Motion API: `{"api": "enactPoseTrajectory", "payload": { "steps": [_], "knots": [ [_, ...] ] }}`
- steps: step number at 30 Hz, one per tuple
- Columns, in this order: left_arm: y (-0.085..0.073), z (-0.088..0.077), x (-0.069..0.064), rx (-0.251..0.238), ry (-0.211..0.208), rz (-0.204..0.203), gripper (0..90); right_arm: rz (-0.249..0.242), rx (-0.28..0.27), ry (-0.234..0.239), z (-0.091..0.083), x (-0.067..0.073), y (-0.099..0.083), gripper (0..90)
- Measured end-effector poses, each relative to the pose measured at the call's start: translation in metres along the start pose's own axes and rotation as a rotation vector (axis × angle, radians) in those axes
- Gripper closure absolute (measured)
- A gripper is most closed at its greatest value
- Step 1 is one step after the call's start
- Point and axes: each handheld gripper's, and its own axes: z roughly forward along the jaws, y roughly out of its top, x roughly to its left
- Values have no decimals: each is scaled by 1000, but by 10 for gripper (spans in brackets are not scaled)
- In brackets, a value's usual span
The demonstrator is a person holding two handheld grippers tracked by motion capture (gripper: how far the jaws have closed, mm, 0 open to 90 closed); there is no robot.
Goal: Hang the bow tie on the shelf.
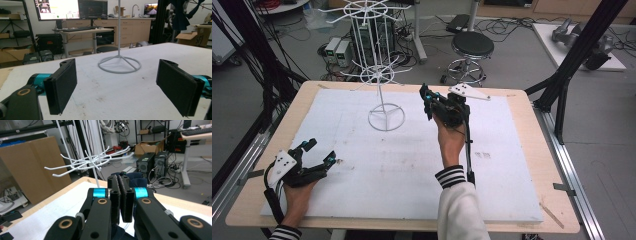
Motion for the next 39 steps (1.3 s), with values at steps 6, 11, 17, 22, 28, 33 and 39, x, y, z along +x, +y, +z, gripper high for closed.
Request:
{"api": "enactPoseTrajectory", "payload": {
  "steps": [6, 11, 17, 22, 28, 33, 39],
  "knots": [
    [0, 0, 0, 2, 0, -1, 172, -13, 6, -13, 12, 6, 12, 883],
    [0, 0, 0, 4, 0, -1, 172, -23, 9, -16, 22, 10, 19, 882],
    [0, 1, 0, 6, 2, -2, 172, -45, 18, 6, 30, 11, 23, 883],
    [0, 1, 0, 12, 2, 1, 172, -73, 26, 16, 35, 10, 26, 882],
    [0, 1, 0, 16, 6, 1, 172, -104, 30, 27, 44, 10, 33, 882],
    [0, 2, -1, 14, 8, 2, 173, -114, 33, 26, 51, 14, 38, 882],
    [0, 1, 0, 14, 6, 1, 172, -121, 39, 23, 57, 17, 39, 882]
  ]
}}
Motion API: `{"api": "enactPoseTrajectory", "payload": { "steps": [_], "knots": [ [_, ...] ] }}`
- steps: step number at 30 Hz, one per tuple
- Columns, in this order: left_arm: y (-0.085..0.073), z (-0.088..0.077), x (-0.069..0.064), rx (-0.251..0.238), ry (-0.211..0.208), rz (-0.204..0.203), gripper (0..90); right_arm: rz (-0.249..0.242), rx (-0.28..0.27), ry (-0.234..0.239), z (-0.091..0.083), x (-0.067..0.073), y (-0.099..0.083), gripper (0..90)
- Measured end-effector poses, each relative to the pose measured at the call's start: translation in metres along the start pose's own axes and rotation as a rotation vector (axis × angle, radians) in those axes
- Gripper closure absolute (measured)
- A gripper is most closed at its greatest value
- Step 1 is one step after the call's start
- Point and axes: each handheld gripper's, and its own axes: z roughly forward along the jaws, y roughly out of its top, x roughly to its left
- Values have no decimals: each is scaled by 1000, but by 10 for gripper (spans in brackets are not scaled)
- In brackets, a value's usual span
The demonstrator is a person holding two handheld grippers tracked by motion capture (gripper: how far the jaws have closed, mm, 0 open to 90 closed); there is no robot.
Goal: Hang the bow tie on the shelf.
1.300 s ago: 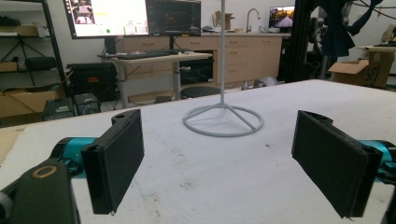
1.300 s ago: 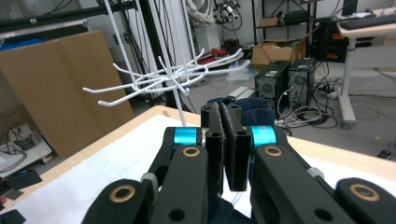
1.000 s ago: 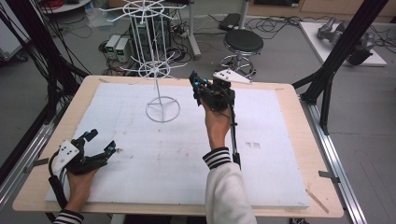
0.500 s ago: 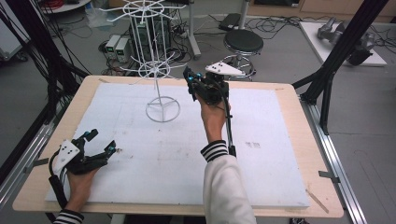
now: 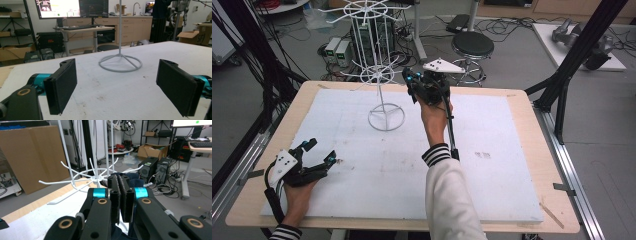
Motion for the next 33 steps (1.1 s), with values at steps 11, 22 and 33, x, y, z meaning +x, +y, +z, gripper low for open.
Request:
{"api": "enactPoseTrajectory", "payload": {
  "steps": [11, 22, 33],
  "knots": [
    [0, 0, 0, -9, 1, -3, 172, -18, 13, 8, 17, 10, 6, 882],
    [0, -1, 0, -11, -1, -2, 173, -29, 42, 24, 28, 13, 2, 880],
    [0, -1, 1, -15, -2, -4, 173, -53, 72, 25, 33, 13, -1, 877]
  ]
}}
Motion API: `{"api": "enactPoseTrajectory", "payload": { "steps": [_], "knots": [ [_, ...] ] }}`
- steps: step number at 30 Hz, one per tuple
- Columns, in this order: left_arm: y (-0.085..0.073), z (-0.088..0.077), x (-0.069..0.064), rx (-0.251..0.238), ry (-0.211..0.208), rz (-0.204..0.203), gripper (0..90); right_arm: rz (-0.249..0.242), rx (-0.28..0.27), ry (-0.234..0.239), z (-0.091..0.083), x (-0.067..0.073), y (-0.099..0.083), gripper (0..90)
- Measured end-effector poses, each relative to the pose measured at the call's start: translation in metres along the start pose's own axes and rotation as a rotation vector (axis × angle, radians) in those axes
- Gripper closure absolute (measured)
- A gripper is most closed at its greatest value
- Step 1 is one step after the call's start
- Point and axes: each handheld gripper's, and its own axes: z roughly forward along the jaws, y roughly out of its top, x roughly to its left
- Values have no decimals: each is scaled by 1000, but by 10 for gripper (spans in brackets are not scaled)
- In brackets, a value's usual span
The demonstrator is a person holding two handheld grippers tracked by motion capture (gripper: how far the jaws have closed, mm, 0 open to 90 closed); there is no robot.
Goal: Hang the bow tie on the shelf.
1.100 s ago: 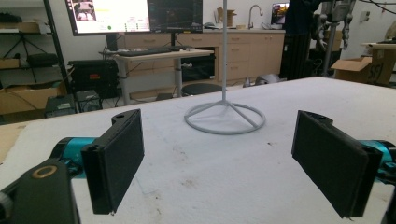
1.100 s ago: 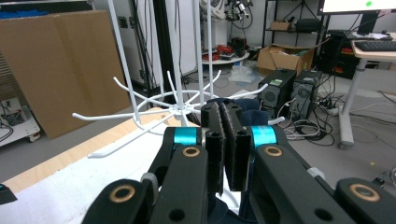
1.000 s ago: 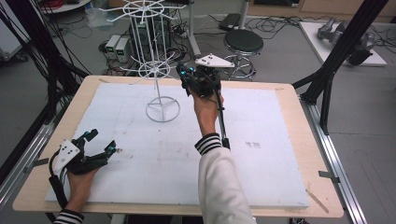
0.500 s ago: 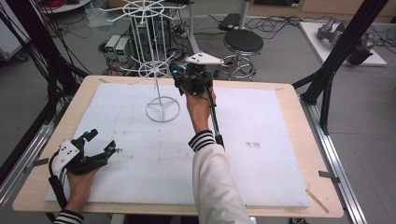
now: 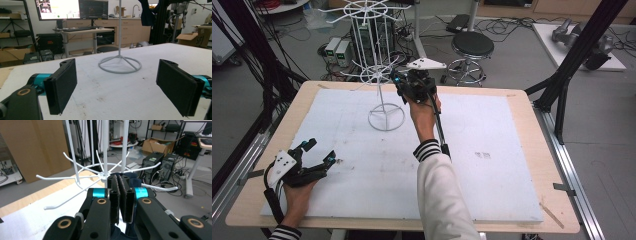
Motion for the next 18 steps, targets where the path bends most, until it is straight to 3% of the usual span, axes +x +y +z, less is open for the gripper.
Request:
{"api": "enactPoseTrajectory", "payload": {
  "steps": [7, 12, 15, 18],
  "knots": [
    [0, 0, 0, -4, 0, -1, 172, -18, 15, 0, 2, 2, -1, 797],
    [0, 0, 0, -3, -1, 2, 172, -34, 26, -16, 2, 4, -1, 633],
    [0, 0, 0, -2, -1, 2, 172, -57, 32, -51, 1, 6, 1, 547],
    [0, 0, 0, -2, -1, 2, 172, -82, 27, -44, 0, 9, 2, 467]
  ]
}}
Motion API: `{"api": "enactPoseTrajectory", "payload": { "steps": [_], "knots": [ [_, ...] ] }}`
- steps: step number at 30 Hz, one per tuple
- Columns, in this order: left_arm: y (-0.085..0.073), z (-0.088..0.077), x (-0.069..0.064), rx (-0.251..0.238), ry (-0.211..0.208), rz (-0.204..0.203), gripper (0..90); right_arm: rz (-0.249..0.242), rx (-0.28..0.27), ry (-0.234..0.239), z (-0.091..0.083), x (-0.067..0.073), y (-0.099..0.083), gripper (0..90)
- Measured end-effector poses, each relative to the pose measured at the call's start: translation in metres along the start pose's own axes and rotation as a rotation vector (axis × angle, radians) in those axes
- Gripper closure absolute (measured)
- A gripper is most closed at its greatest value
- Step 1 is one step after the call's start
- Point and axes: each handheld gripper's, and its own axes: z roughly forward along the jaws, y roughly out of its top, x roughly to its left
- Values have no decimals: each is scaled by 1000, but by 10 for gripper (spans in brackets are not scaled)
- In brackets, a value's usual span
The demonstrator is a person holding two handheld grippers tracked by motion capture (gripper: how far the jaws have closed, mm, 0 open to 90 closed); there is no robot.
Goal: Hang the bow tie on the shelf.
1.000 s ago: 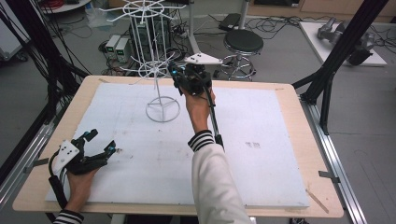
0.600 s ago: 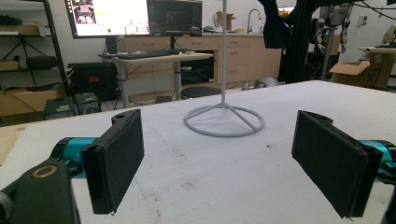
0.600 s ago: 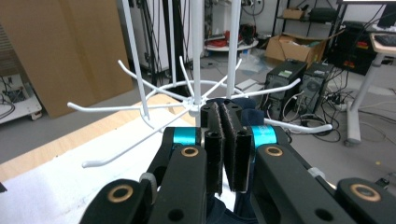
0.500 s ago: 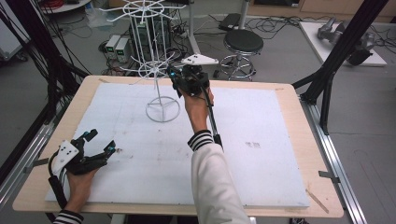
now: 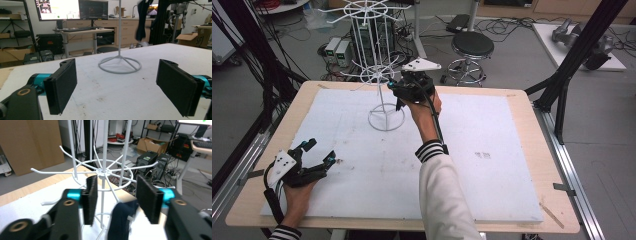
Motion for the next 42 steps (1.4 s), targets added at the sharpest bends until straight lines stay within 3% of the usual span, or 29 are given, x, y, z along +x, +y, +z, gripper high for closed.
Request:
{"api": "enactPoseTrajectory", "payload": {
  "steps": [3, 9, 11, 13, 15, 17, 22, 27, 31, 34, 36, 40, 42],
  "knots": [
    [0, 0, 0, -1, 0, 0, 172, -43, 11, -12, -2, 4, 1, 378],
    [0, 0, 0, -1, -1, -1, 172, -69, -8, 6, -15, 5, 3, 193],
    [0, 0, 0, -2, 0, -2, 172, -71, 10, 4, -23, 6, 4, 152],
    [0, 0, 0, 0, -1, 3, 172, -99, -7, 14, -36, 6, 4, 147],
    [0, 0, 0, -3, 1, 3, 172, -99, -48, 23, -55, 6, 0, 148],
    [0, 0, -1, -9, 1, 2, 172, -104, -49, 17, -74, 3, -6, 147],
    [0, -1, -1, -7, 1, 12, 172, -114, -87, -40, -144, -14, -43, 150],
    [0, -1, -2, -8, 1, 22, 172, -115, -58, -120, -207, -36, -100, 154],
    [0, -1, -2, -13, 2, 20, 170, -32, -68, -181, -243, -50, -151, 154],
    [0, -1, -2, -13, 4, 18, 169, -3, -114, -223, -256, -50, -191, 154],
    [0, -2, -2, -16, 8, 23, 169, 34, -178, -243, -259, -48, -212, 153],
    [0, -2, -3, -17, 13, 26, 168, 41, -308, -279, -255, -45, -245, 153],
    [0, -2, -3, -17, 16, 27, 168, 41, -319, -283, -252, -46, -249, 153]
  ]
}}
